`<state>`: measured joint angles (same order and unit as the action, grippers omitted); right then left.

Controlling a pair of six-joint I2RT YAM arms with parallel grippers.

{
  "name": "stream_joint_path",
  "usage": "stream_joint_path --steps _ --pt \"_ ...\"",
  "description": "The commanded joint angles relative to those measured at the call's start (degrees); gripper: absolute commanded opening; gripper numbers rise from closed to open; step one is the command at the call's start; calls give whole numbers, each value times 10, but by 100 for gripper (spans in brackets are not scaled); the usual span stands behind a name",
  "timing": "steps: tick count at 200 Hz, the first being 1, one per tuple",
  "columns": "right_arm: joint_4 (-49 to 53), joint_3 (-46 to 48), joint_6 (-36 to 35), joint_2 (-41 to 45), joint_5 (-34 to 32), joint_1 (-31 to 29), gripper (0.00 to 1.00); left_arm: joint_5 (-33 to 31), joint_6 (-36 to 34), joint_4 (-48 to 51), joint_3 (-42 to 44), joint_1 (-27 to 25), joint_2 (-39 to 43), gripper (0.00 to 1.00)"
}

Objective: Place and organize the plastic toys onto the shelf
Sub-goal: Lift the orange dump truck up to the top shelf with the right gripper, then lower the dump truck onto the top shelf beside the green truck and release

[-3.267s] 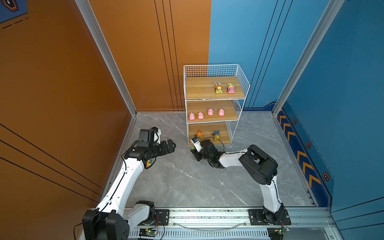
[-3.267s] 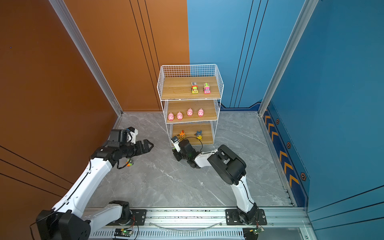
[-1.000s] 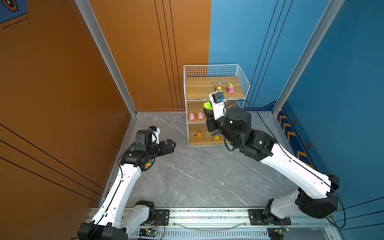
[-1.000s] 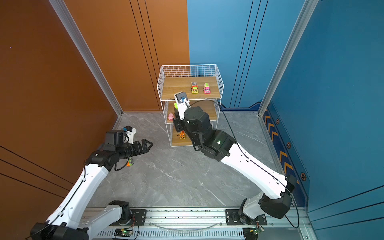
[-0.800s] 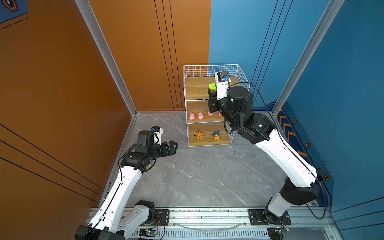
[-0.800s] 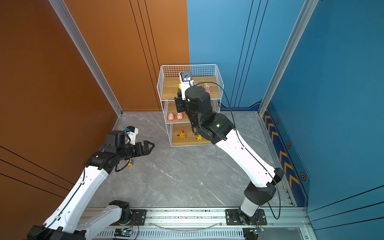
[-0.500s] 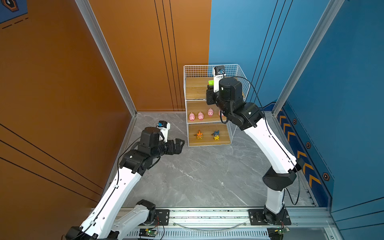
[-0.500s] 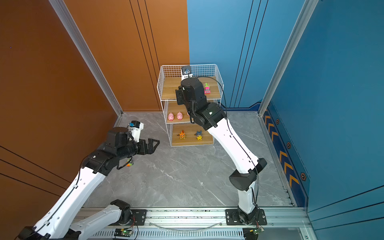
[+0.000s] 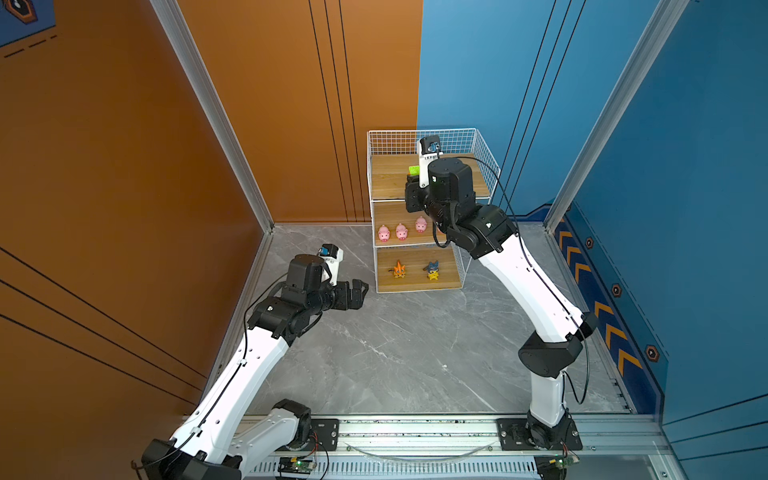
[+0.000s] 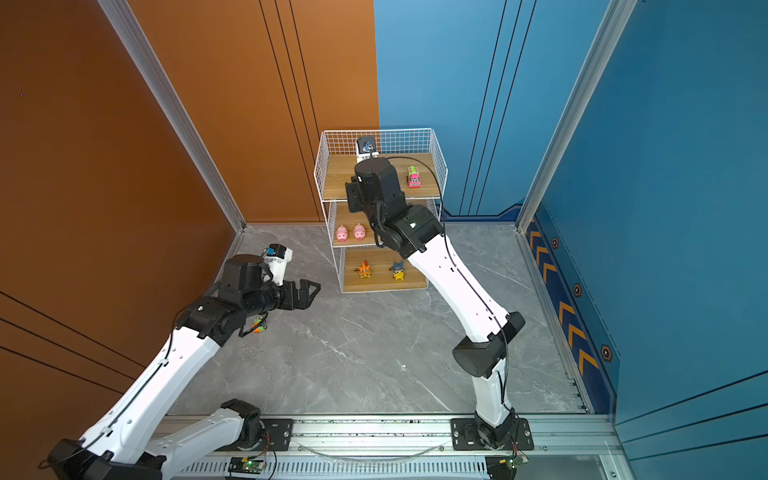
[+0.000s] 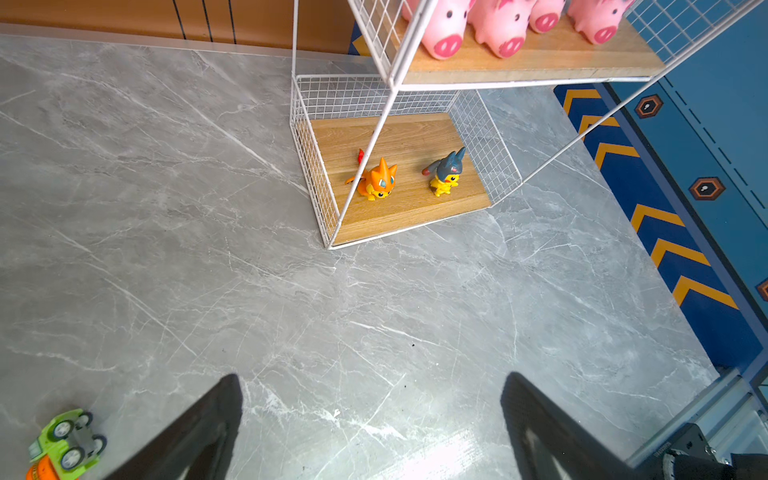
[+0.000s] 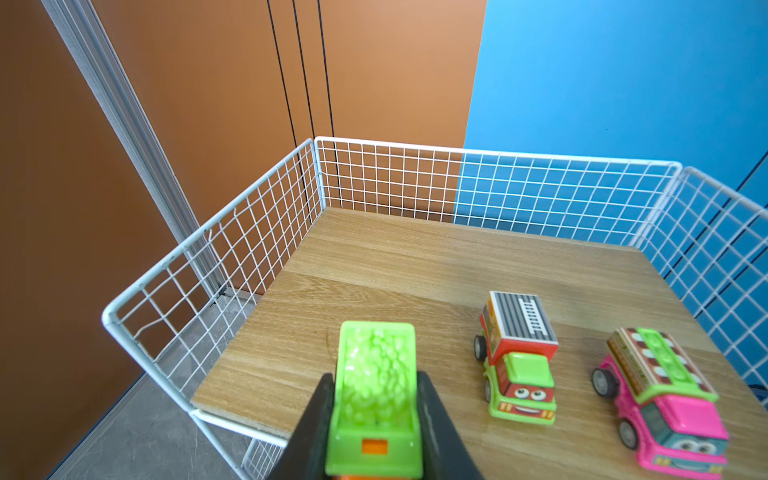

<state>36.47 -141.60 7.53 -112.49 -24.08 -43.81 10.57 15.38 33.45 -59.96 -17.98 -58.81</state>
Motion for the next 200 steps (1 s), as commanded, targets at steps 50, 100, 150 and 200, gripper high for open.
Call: stream_joint_path --steps 50,100,150,200 --pt "-18 -17 7 -20 -6 3 24 30 3 -19 6 12 -3 98" --pt "-24 -20 8 -31 -6 8 25 33 6 -20 6 16 -3 98" --pt "-24 -21 10 -39 -8 14 25 36 8 -21 22 18 -4 98" --pt "-23 -21 6 -46 -14 14 27 39 11 -22 22 20 -4 98"
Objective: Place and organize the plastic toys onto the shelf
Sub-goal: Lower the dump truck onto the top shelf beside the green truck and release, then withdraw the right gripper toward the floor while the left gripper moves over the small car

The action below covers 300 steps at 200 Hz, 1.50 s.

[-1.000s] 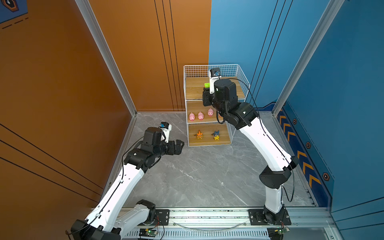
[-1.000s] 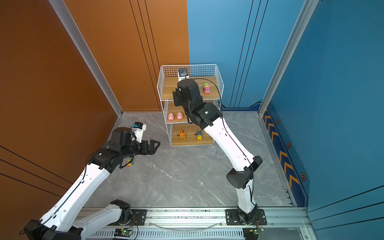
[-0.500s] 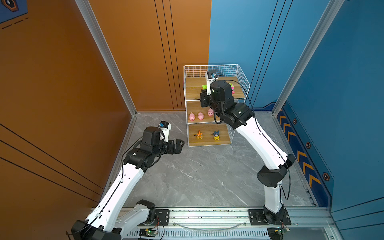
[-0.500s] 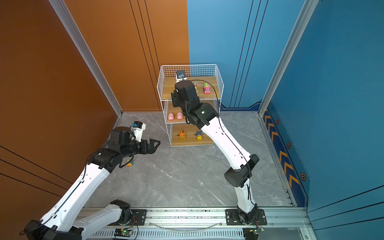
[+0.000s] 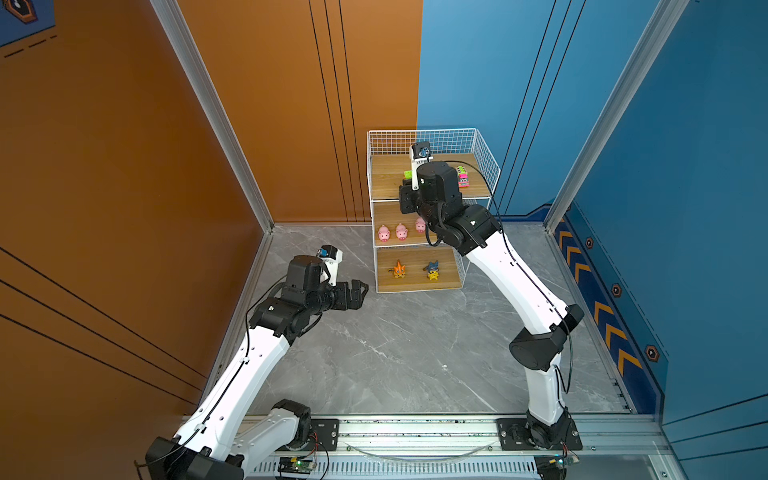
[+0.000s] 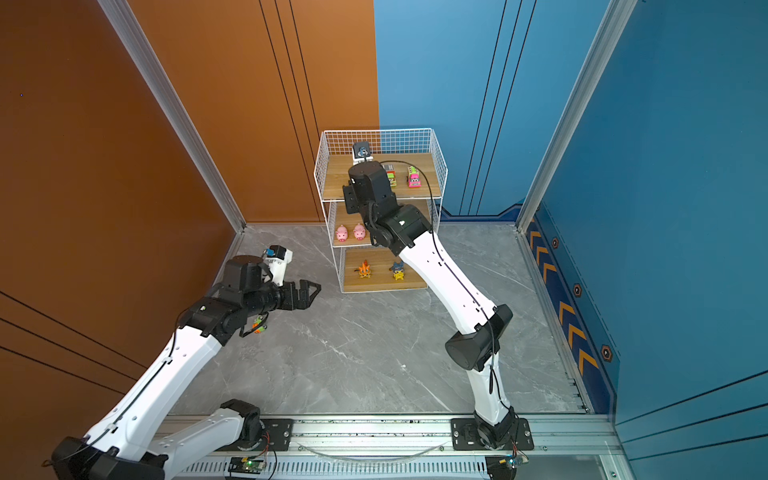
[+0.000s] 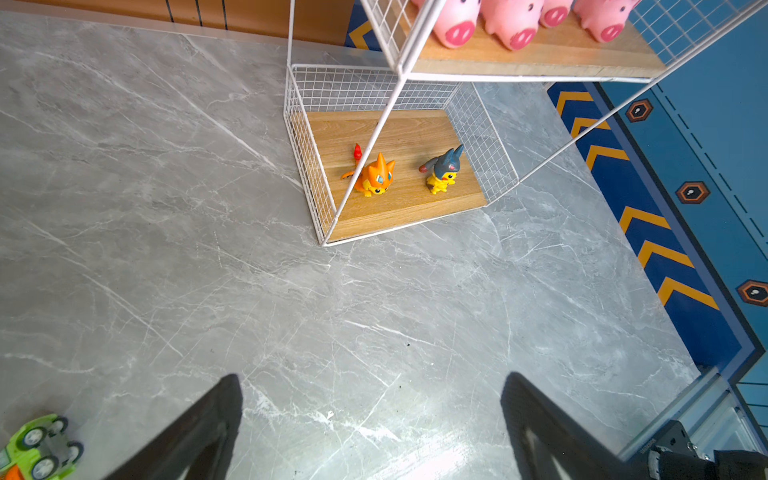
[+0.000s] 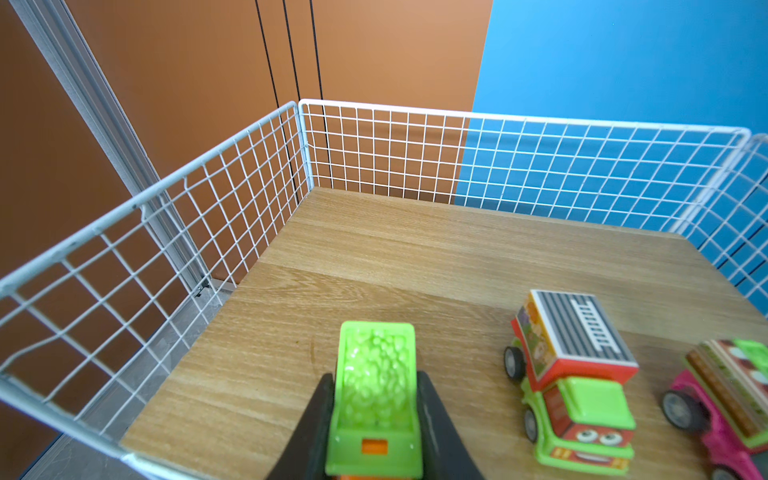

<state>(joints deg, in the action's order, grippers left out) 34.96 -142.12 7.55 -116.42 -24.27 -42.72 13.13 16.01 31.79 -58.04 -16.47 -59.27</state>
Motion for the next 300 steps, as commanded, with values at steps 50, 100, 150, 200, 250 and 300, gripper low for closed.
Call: stream_joint_path --steps 50,100,150,200,250,300 --pt "-9 -16 2 -9 -14 4 32 15 5 -6 3 6 0 98" --pt "-19 -19 -5 -4 -14 4 43 18 6 -7 4 10 0 98" --pt "-45 -28 -26 7 -9 3 49 16 7 -8 4 10 -3 98" --pt "-65 -41 -58 30 -19 -7 55 13 9 -8 7 16 -8 98" --pt "-112 24 -132 113 -41 -60 63 5 18 -12 11 45 -18 98" --pt "-275 396 -129 347 4 -107 71 -42 29 -12 17 89 -30 98"
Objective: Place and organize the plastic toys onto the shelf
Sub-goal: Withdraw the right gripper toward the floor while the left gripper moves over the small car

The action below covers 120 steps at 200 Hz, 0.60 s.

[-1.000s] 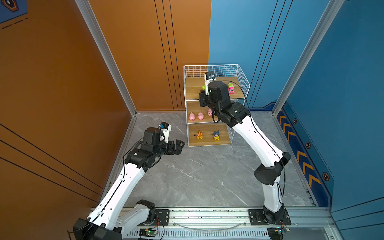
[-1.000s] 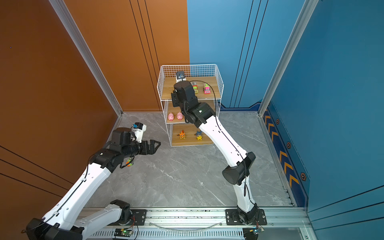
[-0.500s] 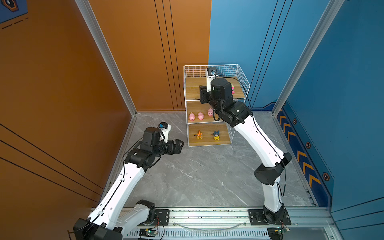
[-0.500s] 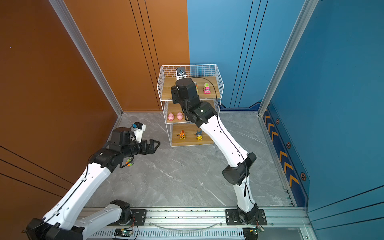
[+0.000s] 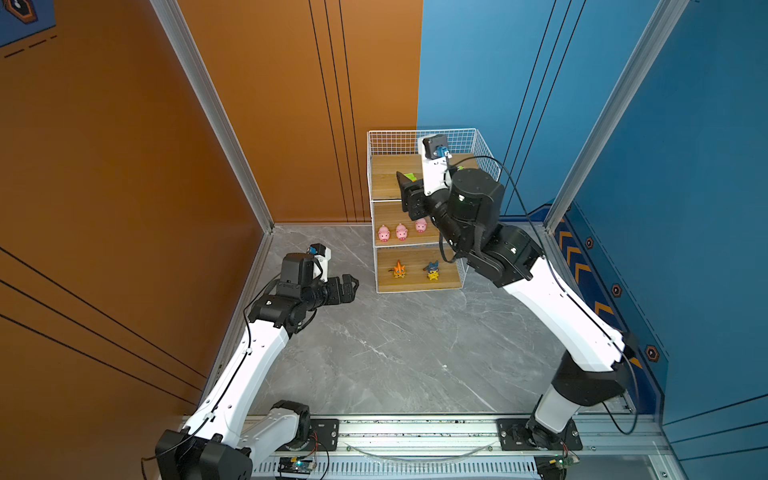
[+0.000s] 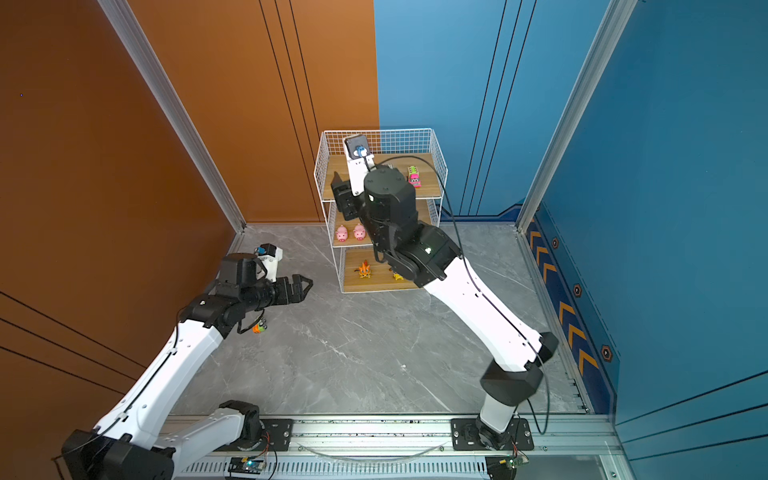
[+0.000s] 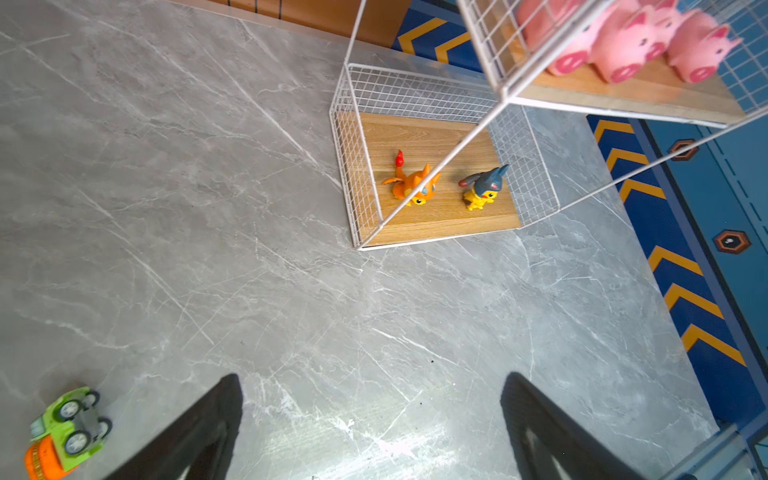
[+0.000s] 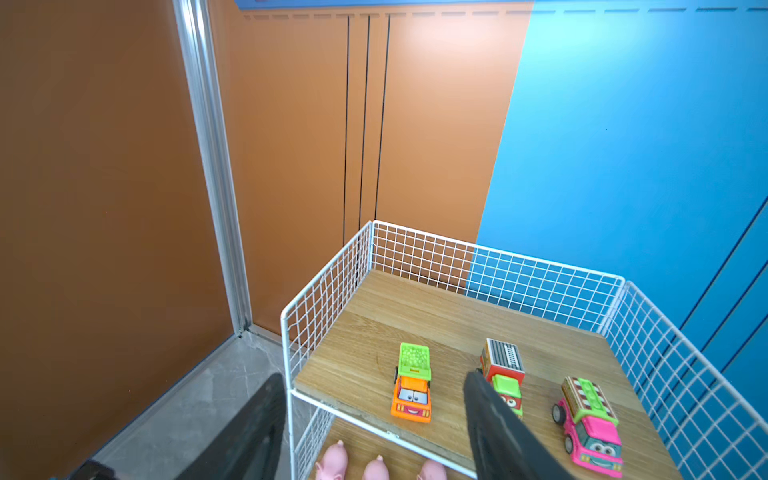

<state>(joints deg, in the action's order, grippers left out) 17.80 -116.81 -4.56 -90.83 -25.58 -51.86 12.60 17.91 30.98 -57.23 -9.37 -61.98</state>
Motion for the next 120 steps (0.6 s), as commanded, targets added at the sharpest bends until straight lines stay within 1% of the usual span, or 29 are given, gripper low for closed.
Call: stream_joint_path --steps 1,14,30,43,54,65,79,89,104,120 --pt "-108 155 -7 96 17 -16 71 -38 10 -4 9 18 -3 98" --pt "-149 264 -3 155 37 -36 72 -61 14 -1 11 29 -5 98" --pt "-188 377 9 210 50 -63 72 -100 16 13 8 40 -12 98" --pt "-221 460 14 236 54 -92 72 -144 21 31 5 47 -22 98" --pt "-245 520 23 244 70 -111 72 -175 26 48 0 55 -31 98" --pt "-268 571 35 237 87 -127 72 -205 32 60 -2 63 -38 98" --pt "-297 620 45 213 121 -145 72 -226 43 71 -2 79 -47 98" --pt "-322 649 39 189 124 -164 71 -240 54 75 1 93 -55 98" --pt "-352 681 32 153 140 -185 71 -224 83 80 6 129 -73 98" --pt "-396 714 38 119 160 -194 71 -203 110 79 19 164 -97 98"
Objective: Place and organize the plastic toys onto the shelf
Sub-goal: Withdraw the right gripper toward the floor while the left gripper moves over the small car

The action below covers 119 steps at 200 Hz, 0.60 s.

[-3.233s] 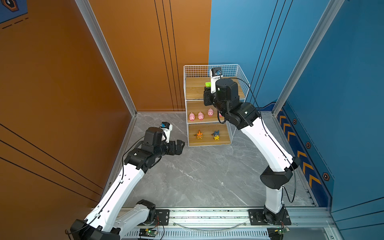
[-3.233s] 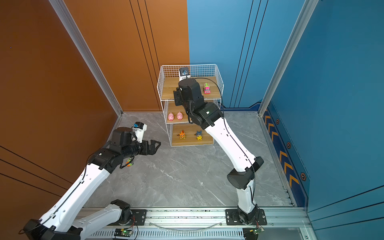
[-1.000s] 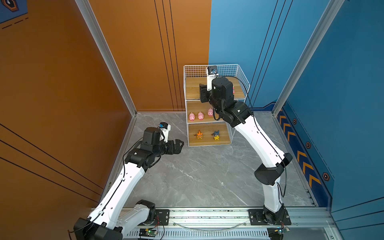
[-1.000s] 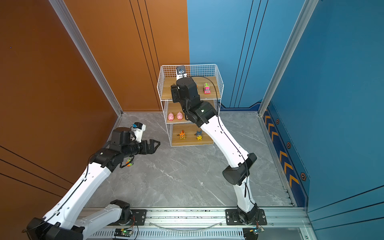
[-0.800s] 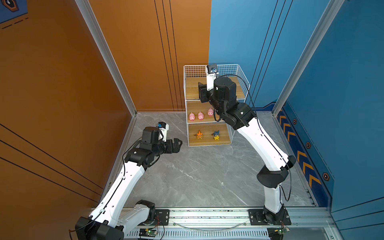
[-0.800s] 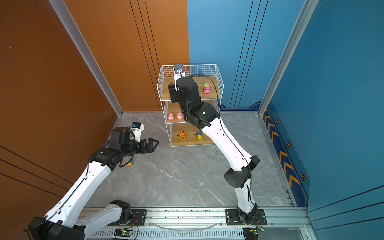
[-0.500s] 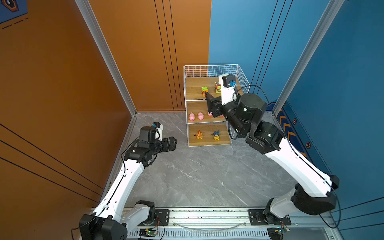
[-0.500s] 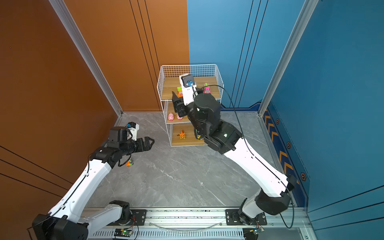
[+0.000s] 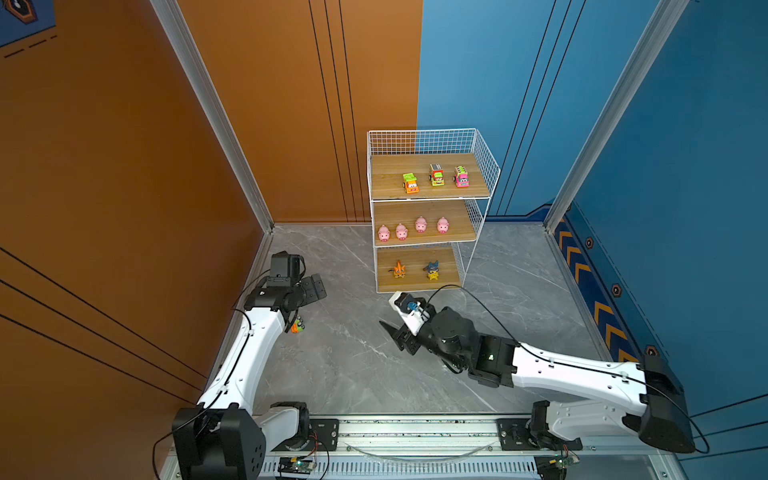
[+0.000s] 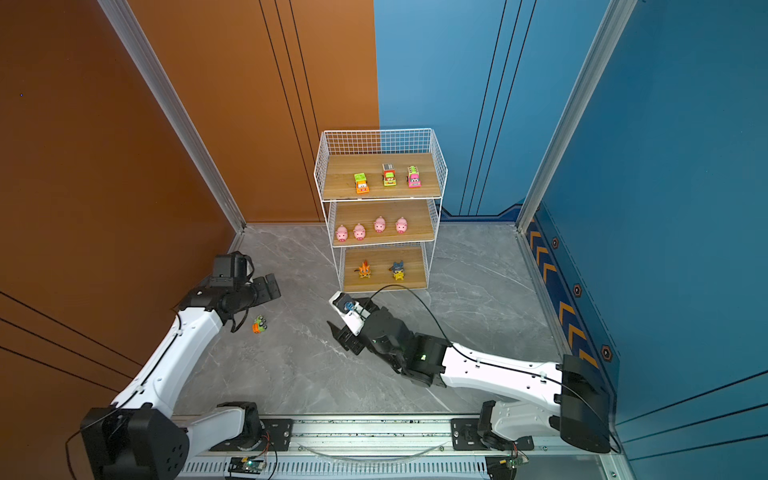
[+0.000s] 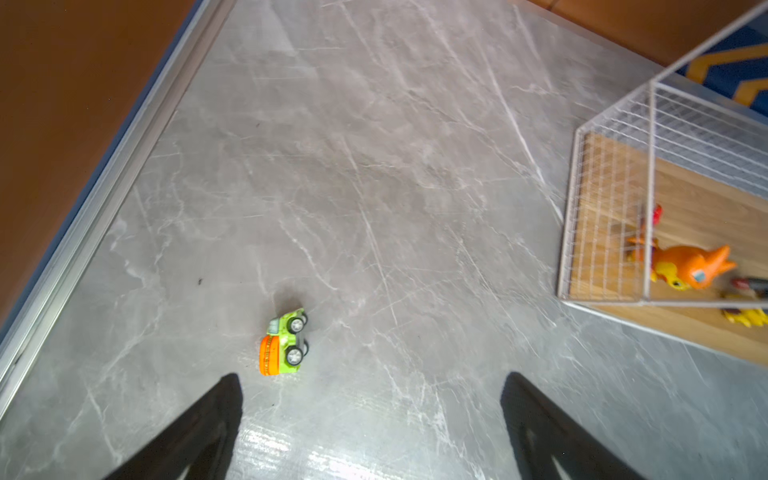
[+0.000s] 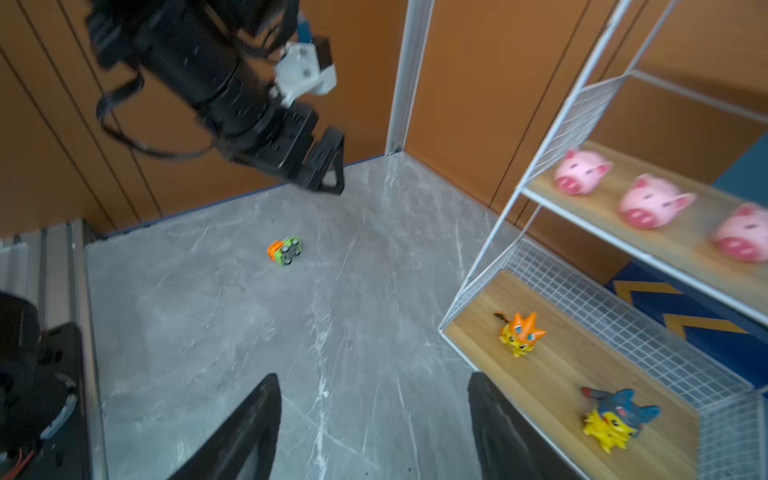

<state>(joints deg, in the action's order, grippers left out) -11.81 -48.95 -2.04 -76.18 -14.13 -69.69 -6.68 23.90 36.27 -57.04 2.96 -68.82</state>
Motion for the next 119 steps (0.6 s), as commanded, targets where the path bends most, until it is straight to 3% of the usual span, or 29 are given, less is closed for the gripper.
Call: stream_joint_path --steps 1,47,119 --pt "-103 37 13 -30 47 -16 71 -9 51 26 18 43 -30 98" --pt "-131 74 48 -73 111 -18 70 -12 51 46 31 65 -91 98" --pt "-177 132 61 -56 136 18 70 49 30 42 -4 72 -218 100"
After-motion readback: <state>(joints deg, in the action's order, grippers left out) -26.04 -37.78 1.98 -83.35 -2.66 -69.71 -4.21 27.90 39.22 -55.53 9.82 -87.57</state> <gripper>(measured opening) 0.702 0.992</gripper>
